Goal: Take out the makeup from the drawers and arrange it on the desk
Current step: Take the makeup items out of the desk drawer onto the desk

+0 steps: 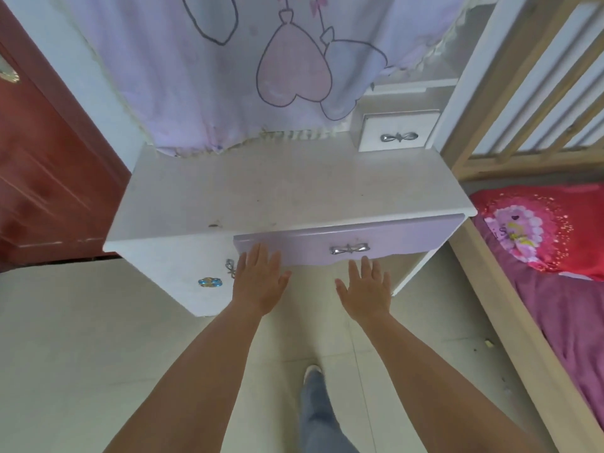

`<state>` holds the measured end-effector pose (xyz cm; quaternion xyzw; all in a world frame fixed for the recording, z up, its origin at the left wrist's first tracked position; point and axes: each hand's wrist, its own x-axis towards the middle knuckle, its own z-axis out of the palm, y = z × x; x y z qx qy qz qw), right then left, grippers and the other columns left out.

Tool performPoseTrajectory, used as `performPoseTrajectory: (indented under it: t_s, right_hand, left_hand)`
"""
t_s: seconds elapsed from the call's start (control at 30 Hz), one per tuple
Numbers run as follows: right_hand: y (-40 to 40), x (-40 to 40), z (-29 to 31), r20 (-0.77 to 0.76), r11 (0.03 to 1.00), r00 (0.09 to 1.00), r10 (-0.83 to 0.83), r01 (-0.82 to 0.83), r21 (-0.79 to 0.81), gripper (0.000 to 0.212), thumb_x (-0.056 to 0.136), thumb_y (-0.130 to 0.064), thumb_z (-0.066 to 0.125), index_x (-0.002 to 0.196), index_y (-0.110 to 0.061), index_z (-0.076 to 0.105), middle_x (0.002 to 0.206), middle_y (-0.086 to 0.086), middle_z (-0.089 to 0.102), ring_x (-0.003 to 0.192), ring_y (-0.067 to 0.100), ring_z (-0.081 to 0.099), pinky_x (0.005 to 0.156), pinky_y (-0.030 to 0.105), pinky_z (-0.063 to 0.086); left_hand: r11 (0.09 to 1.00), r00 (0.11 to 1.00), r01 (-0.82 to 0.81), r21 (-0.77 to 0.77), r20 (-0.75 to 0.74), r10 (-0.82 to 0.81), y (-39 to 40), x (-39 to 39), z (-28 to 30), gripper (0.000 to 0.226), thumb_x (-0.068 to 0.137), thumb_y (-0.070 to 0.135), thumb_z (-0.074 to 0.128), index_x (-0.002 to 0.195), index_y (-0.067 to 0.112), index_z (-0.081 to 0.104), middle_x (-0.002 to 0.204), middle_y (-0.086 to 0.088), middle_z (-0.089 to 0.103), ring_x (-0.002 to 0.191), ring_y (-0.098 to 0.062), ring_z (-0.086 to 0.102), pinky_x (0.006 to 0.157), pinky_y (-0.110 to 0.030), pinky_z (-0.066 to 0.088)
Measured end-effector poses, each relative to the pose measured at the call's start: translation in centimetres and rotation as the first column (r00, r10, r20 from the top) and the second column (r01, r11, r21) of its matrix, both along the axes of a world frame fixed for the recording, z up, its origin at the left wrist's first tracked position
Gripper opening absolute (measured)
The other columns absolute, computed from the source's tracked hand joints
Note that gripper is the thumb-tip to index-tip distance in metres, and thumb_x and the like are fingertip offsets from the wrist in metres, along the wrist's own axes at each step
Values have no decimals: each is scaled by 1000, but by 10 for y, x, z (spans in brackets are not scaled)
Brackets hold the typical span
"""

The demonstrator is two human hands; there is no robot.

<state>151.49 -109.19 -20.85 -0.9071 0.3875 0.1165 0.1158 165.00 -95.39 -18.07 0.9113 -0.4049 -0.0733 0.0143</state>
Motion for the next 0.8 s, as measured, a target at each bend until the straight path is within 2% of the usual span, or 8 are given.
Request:
performPoseTrajectory:
  t_s: [0.23, 0.37, 0.43, 0.5, 0.53, 0.6, 0.7, 0.8]
  right_hand:
    - [-68, 70, -82, -146, 1000, 989, 18, -16, 17, 55, 98, -33, 23, 145, -11, 5, 155, 10, 3, 143, 25, 0, 115, 42, 5]
    - [-82, 98, -115, -243, 999, 970, 14, -6, 34, 55, 97, -31, 28, 144, -8, 12, 153, 11, 14, 142, 24, 9, 114, 41, 10]
    - [-83, 102, -119, -154, 988, 988, 17, -40, -149, 51, 86, -39, 54, 127, -8, 48, 129, 11, 52, 127, 23, 43, 106, 38, 32]
    - [-88, 104, -126, -124, 941, 991, 45, -84, -329, 38, 59, -44, 79, 84, -18, 71, 82, -2, 70, 84, 15, 66, 82, 33, 52]
    - [-89, 102, -128, -106, 925, 993, 46, -83, -370, 33, 54, -44, 82, 74, -19, 71, 72, -5, 68, 73, 12, 66, 75, 33, 54]
    - [-89, 97, -134, -80, 923, 996, 39, -67, -379, 27, 60, -41, 79, 72, -19, 69, 70, -6, 67, 70, 12, 65, 72, 35, 53]
    - [-80, 89, -133, -56, 920, 998, 27, -47, -389, 23, 66, -38, 76, 74, -18, 68, 72, -4, 66, 71, 13, 64, 73, 37, 53]
    - [-65, 70, -130, -34, 898, 998, 45, -56, -435, 26, 60, -39, 80, 68, -18, 67, 65, -4, 65, 64, 13, 63, 70, 35, 53]
  left_hand:
    - [996, 997, 40, 80, -61, -35, -78, 89, -64, 56, 96, 41, 25, 145, 17, 12, 155, -9, 4, 143, -23, 0, 115, -39, 2]
    - [989, 992, 87, 124, -105, -74, -95, 120, -95, 56, 95, 36, 34, 144, 16, 18, 154, -13, 7, 142, -26, 5, 114, -41, 6]
    - [992, 992, 124, 22, -40, -123, -96, 124, -97, 52, 90, 31, 50, 135, 7, 40, 145, -25, 30, 134, -39, 29, 108, -51, 24]
    - [975, 973, 208, -78, 119, -198, -94, 127, -109, 47, 83, 32, 51, 118, 1, 57, 124, -30, 53, 112, -47, 52, 88, -59, 42]
    - [963, 957, 252, -99, 176, -232, -90, 128, -112, 49, 81, 35, 45, 116, 1, 56, 119, -30, 56, 107, -46, 56, 83, -59, 44]
    - [936, 918, 344, -81, 239, -316, -84, 130, -119, 49, 79, 36, 43, 116, 5, 48, 118, -26, 59, 106, -42, 59, 84, -59, 45]
    - [893, 874, 435, -114, 290, -389, -75, 125, -123, 41, 71, 27, 67, 106, 6, 61, 107, -20, 65, 103, -36, 57, 85, -57, 45]
    - [841, 843, 511, -177, 292, -452, -69, 111, -119, 24, 62, 24, 74, 81, 8, 70, 86, -13, 68, 87, -25, 47, 76, -36, 50]
